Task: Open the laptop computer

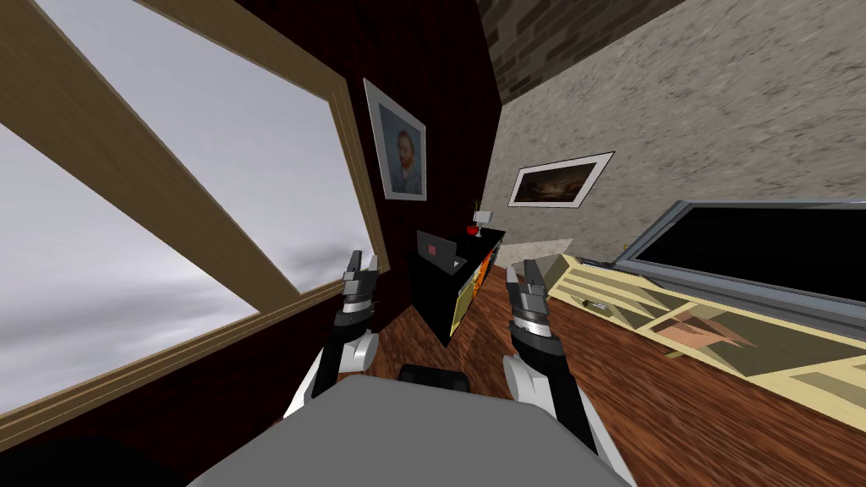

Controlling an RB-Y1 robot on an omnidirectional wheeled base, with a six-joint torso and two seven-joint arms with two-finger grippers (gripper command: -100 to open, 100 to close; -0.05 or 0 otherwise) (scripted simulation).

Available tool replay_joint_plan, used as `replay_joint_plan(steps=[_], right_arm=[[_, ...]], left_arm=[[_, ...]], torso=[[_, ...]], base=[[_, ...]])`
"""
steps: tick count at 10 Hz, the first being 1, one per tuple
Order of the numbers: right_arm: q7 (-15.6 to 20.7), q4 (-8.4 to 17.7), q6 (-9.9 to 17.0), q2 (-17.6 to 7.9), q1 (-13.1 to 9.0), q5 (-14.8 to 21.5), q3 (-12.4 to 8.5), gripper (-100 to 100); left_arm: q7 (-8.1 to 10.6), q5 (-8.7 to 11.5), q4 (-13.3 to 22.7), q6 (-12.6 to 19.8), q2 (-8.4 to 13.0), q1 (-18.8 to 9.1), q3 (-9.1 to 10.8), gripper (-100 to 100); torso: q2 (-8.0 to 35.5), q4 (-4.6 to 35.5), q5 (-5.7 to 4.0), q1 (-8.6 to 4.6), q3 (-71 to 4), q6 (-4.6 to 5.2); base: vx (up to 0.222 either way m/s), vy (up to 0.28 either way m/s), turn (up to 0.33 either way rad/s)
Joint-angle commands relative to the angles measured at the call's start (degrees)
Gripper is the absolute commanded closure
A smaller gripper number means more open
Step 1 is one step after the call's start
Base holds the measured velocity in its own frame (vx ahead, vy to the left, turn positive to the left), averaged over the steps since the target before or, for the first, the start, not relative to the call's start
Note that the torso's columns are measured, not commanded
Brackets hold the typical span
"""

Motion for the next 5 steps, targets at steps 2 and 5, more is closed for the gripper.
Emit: replay_joint_plan(steps=[2, 5], right_arm=[[0.0, 0.0, 0.0, 0.0, 0.0, 0.0, 0.0, 0], [0.0, 0.0, 0.0, 0.0, 0.0, 0.0, 0.0, 0]], left_arm=[[0.00, 0.0, 0.0, 0.0, 0.0, 0.0, 0.00, 0], [0.00, 0.0, 0.0, 0.0, 0.0, 0.0, 0.00, 0]], torso=[[6.0, 6.0, 0.00, 0.00, -12.0, 0.00], [18.5, 18.5, 0.00, 0.00, -36.9, 0.00]], base=[[0.000, 0.000, 0.000], [0.000, 0.000, 0.000]])
